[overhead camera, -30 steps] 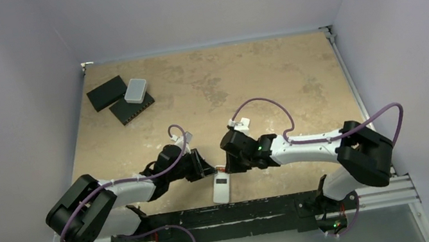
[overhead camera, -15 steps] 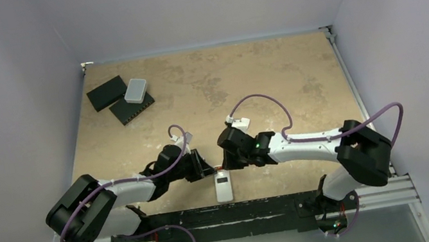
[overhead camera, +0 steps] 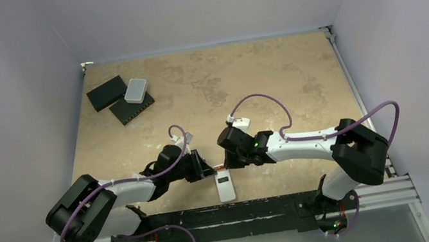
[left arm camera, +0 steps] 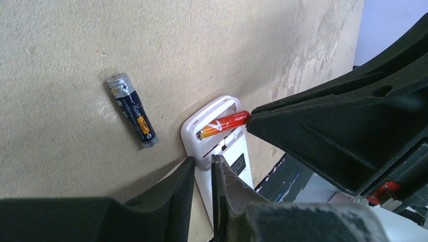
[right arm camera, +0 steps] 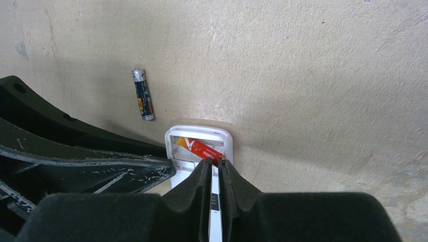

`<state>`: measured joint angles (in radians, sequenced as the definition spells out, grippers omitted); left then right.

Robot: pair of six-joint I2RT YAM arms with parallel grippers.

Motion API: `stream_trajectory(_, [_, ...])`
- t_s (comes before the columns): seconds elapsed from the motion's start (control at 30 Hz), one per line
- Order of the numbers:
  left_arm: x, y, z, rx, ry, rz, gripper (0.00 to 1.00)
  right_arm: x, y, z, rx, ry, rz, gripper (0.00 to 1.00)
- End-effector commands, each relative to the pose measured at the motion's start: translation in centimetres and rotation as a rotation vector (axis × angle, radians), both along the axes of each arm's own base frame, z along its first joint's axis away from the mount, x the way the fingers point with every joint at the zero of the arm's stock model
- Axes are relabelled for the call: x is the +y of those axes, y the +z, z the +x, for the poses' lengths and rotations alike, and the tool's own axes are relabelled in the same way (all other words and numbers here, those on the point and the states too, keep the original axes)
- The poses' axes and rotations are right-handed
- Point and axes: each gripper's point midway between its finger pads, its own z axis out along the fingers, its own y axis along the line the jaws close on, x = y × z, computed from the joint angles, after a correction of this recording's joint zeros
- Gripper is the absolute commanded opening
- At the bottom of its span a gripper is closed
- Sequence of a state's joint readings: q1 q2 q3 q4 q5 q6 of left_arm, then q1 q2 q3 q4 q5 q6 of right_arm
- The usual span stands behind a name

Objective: Load the batteries into the remote control

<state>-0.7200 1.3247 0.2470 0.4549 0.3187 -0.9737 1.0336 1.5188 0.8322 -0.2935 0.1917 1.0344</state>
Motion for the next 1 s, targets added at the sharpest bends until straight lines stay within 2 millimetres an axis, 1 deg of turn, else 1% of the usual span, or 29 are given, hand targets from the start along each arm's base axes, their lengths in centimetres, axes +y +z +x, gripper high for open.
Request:
stream_trajectory(0.0, [-0.8,1.5,0.9,-0.064,-0.026,-0.03,0.17,0.7,1.3,1.3,-0.045,-0.014,0.019,0.17])
stream_trajectory(0.2, [-0.7,0.7,1.0,-0.045,-0.025,-0.002,0.14,0.9,1.1,1.5,-0.043,-0.006,0.02,0.17])
stream_trajectory(0.43, [-0.7,0.3,1.0,-0.034,-0.027,0.014,0.11,1.3,0.8,1.3,-0.031,0.011,0.028,0.17])
stream_trajectory(0.63, [-0.7,0.3,1.0,-0.031,-0.031,0.014,0.1,1.5,0.5,0.9,-0.014,0.021,0.042,0.15])
stream_trajectory(0.83, [-0.7,0.3,1.0,-0.032,-0.029,0.015,0.1,1.8,0.0,0.4,0.01,0.042,0.051,0.1])
stream_trajectory(0.97, [-0.7,0.2,1.0,-0.032,-0.028,0.016,0.09,1.1,-0.5,0.4,0.007,0.05,0.007,0.08])
